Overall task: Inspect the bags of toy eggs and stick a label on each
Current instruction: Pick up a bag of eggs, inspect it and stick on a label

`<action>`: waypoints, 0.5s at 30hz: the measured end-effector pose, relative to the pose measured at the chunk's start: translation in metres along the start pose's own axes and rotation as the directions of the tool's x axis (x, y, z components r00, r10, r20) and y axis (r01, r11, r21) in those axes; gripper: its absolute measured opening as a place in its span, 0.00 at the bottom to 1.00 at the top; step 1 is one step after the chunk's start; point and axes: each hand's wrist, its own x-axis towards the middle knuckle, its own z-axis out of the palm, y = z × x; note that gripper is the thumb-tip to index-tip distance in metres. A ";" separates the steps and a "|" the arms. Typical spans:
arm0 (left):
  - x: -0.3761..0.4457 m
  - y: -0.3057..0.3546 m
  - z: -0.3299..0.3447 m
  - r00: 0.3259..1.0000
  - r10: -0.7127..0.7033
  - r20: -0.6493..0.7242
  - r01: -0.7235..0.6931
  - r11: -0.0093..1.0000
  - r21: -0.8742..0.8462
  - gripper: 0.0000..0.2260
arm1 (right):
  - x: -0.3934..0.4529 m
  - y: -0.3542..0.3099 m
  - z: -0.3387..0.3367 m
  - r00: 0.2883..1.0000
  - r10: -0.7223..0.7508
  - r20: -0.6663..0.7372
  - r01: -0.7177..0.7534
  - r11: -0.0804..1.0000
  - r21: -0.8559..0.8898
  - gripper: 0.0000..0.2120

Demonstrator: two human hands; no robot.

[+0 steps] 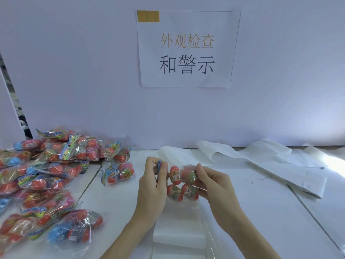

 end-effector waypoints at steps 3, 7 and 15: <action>0.000 -0.001 -0.001 1.000 0.029 -0.010 -0.029 0.999 0.028 0.12 | 0.000 0.001 0.001 0.999 0.009 0.044 -0.008 1.000 -0.019 0.18; 0.001 -0.001 -0.004 0.999 -0.006 -0.045 0.007 1.000 0.019 0.12 | -0.002 0.000 0.002 0.986 0.056 0.156 -0.053 0.998 -0.026 0.13; 0.002 -0.010 -0.007 0.999 -0.043 0.006 0.043 0.998 -0.042 0.04 | -0.001 -0.003 -0.003 0.995 0.026 0.097 -0.024 1.000 -0.017 0.10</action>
